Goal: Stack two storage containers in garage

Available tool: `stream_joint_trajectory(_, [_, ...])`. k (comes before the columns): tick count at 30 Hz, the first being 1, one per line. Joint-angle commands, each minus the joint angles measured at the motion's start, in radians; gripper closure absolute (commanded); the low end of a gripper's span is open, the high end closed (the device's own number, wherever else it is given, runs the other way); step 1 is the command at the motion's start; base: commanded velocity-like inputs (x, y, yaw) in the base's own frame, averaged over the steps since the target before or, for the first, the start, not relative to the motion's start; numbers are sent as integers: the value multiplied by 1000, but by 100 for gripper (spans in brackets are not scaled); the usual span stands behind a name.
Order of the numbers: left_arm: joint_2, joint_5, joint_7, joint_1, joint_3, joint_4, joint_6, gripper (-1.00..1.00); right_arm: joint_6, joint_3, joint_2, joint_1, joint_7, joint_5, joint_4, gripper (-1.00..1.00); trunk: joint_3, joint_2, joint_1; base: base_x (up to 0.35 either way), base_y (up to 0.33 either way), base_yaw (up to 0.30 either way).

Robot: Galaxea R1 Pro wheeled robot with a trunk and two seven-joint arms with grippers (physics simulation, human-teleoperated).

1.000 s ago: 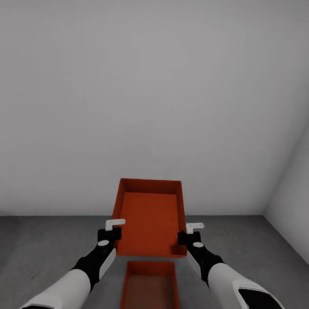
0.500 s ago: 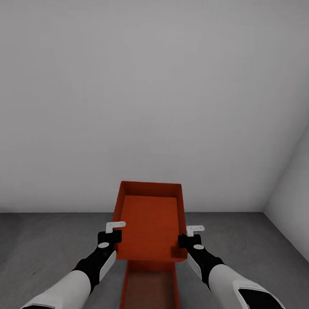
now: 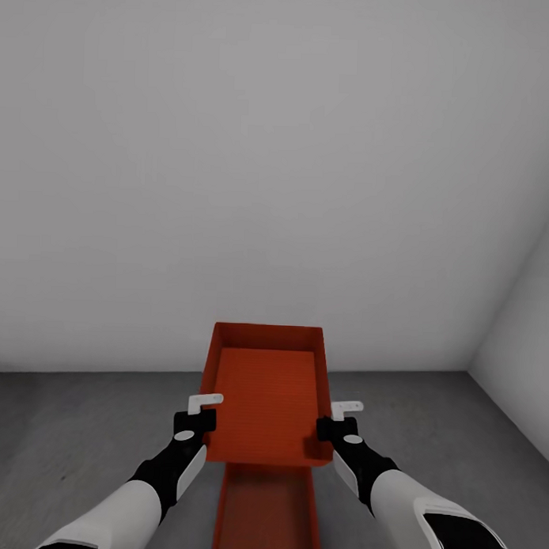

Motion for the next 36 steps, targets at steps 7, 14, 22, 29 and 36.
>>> stream_joint_trajectory(7, [41,1,12,0,4,1,0,100,-3,-82,-1,-2,-35,-10,-42,100,-13,-2,0,0,0,0])
stream_joint_trajectory(14, [41,1,12,0,4,3,0,100,-3,-82,-1,-2,-35,-10,-42,100,-24,-2,0,0,0,0])
stream_joint_trajectory(22, [43,1,13,0,5,3,0,100,-4,-82,-1,-2,-35,-10,-42,100,-37,-2,0,0,0,0])
stream_joint_trajectory(29, [41,2,13,0,4,3,0,100,-4,-82,-1,-2,-35,-10,-42,100,-48,-2,0,0,0,0])
stream_joint_trajectory(36, [41,2,13,0,4,3,0,100,-4,-82,-1,-2,-35,-10,-42,100,-59,-2,0,0,0,0])
